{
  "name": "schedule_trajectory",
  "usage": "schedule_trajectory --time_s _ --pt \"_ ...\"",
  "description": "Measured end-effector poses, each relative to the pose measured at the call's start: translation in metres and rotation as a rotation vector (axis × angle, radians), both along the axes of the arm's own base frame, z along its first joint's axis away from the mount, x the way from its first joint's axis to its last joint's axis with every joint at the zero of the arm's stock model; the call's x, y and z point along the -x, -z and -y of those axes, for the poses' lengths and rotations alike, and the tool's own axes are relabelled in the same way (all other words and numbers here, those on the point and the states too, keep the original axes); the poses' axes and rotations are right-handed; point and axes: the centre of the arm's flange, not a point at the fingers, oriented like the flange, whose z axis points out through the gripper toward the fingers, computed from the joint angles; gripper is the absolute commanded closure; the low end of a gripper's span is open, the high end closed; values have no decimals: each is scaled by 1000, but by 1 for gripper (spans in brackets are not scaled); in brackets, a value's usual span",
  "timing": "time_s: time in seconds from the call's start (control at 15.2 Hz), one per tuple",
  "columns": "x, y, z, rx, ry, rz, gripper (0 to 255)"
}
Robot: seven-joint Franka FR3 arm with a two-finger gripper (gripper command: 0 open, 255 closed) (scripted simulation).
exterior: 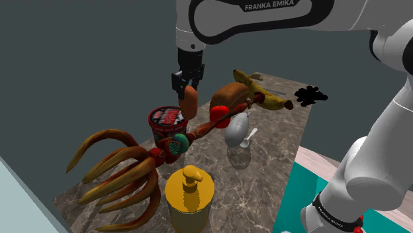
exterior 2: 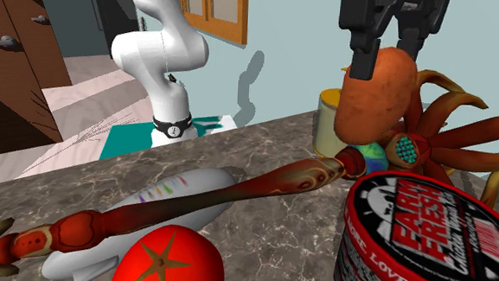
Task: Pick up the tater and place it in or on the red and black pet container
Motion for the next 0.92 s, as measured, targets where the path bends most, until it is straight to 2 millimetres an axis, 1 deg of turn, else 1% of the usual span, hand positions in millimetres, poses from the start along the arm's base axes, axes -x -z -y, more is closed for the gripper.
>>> schedule_trajectory --time_s 0.2,0.26,0.33,0.46,0.66,0.79,0.92 --pt "-36 -1 -17 0 0 0 255" --pt "-50 -2 -19 -1 -1 0 255" --pt "-58 -4 -21 -1 1 0 255" --pt "-64 2 -23 -1 2 0 255" --pt "-65 15 -24 -1 2 0 255" --pt "-65 27 -22 0 2 0 255" --pt "-64 29 -22 -5 2 15 255"
